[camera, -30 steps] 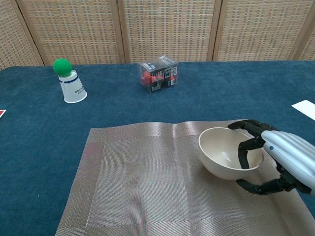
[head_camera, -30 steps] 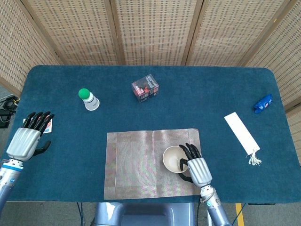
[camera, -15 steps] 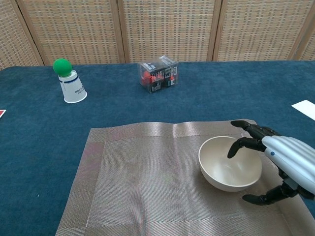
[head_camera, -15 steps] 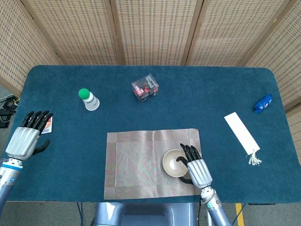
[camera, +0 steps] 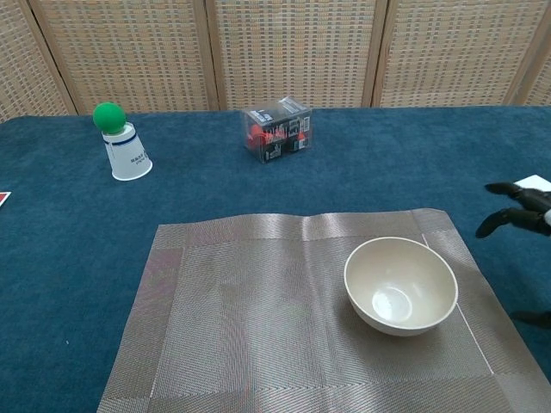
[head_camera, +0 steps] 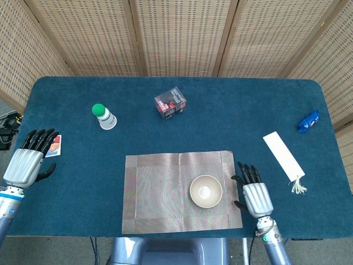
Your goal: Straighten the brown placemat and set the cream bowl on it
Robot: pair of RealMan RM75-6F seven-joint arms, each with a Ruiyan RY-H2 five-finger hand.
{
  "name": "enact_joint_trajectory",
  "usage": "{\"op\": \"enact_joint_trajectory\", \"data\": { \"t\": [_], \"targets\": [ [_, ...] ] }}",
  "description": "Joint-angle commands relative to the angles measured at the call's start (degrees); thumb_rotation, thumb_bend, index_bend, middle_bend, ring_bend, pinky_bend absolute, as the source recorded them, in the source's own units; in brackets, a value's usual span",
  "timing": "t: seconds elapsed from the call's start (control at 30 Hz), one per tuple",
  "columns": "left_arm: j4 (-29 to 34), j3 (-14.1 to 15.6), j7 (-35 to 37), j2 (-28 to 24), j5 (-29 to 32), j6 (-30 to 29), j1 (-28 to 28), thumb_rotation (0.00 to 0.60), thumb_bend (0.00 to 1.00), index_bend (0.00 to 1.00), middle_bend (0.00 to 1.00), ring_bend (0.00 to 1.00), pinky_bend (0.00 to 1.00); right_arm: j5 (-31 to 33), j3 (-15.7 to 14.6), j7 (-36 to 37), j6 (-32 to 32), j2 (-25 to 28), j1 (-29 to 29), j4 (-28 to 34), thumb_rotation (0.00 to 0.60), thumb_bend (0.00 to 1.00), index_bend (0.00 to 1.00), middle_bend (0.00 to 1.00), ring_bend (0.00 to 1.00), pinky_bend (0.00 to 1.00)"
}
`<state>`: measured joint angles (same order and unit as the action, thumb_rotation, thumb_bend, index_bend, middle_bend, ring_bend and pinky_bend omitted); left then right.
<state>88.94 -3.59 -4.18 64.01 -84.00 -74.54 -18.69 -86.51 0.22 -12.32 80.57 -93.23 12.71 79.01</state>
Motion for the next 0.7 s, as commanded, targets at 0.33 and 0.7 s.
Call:
{"op": "enact_joint_trajectory", "data": {
  "t": [0.33, 0.7],
  "targets": [
    [0.80, 1.19, -0.09, -0.04, -0.97, -0.99, 1.37, 0.600, 0.39, 0.00, 0.00, 0.00, 0.00, 5.50, 5.81, 8.86, 4.06, 15.01, -3.80, 2.03, 0.600, 0.22, 0.26, 0.00, 0.00, 0.00],
    [0.39, 2.77, -1.57, 1.24, -0.87, -2.08, 3.61, 0.600, 0.34, 0.00, 0.00, 0.00, 0.00, 5.69, 7.01, 15.62, 7.56, 21.89, -7.16, 2.47, 0.600, 0.20, 0.20, 0.00, 0.00, 0.00]
  ]
}}
